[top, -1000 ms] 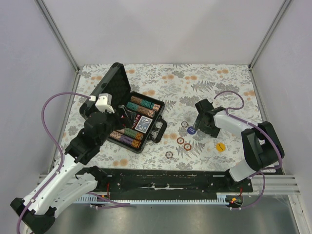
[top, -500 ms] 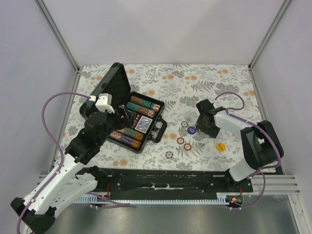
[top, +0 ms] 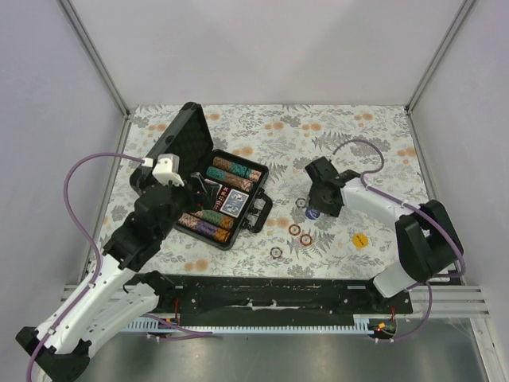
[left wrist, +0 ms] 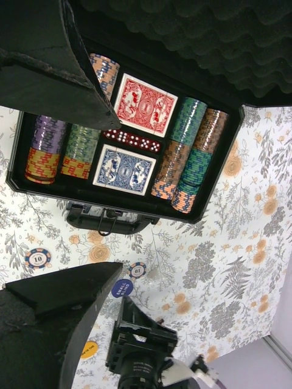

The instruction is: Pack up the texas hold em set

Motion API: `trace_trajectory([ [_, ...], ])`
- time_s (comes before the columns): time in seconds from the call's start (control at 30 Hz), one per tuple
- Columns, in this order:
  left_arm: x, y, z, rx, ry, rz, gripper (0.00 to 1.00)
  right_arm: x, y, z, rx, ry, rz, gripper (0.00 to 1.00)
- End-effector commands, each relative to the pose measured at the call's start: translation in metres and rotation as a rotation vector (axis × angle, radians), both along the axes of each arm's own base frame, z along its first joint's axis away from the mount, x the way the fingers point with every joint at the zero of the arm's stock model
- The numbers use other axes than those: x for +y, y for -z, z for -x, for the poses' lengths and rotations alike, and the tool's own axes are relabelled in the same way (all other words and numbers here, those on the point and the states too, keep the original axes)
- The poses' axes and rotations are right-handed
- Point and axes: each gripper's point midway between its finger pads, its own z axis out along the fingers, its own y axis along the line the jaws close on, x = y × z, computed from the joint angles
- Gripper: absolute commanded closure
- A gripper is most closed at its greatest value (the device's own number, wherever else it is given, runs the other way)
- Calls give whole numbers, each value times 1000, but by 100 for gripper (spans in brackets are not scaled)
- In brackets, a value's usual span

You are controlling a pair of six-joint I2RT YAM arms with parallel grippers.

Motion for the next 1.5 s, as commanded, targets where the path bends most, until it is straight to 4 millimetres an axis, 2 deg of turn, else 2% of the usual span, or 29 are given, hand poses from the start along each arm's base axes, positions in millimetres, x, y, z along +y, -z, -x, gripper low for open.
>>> trace_trajectory([
  [0.0, 11, -7, 1, -30, -34, -36, 5, 69, -75, -42, -242, -175, -105, 46],
  [0.1, 19, -12, 3, -41, -59, -39, 6, 123, -92, -56, -309, -317, -174, 46],
  [0.33, 27, -18, 7, -78, -84, -25, 6, 234, -109, -77, -414, -628, -171, 45],
  [0.43, 28, -18, 8, -85, -86, -20, 6, 262, -95, -80, -398, -683, -158, 45],
  [0.57, 27, -20, 8, -89, -85, -17, 6, 288, -84, -74, -389, -762, -134, 45],
  [0.67, 26, -18, 7, -84, -82, -20, 6, 295, -74, -68, -363, -791, -102, 44],
  [0.93, 25, -18, 7, -83, -81, -17, 6, 289, -53, -59, -302, -801, -25, 41],
  [1.13, 25, -17, 6, -80, -81, -16, 6, 292, -35, -51, -246, -847, -25, 37],
  [1.23, 26, -17, 6, -80, -84, -16, 6, 291, -32, -51, -231, -850, -19, 35],
  [1.47, 25, -16, 6, -75, -83, -16, 6, 289, -50, -51, -252, -845, -25, 25],
])
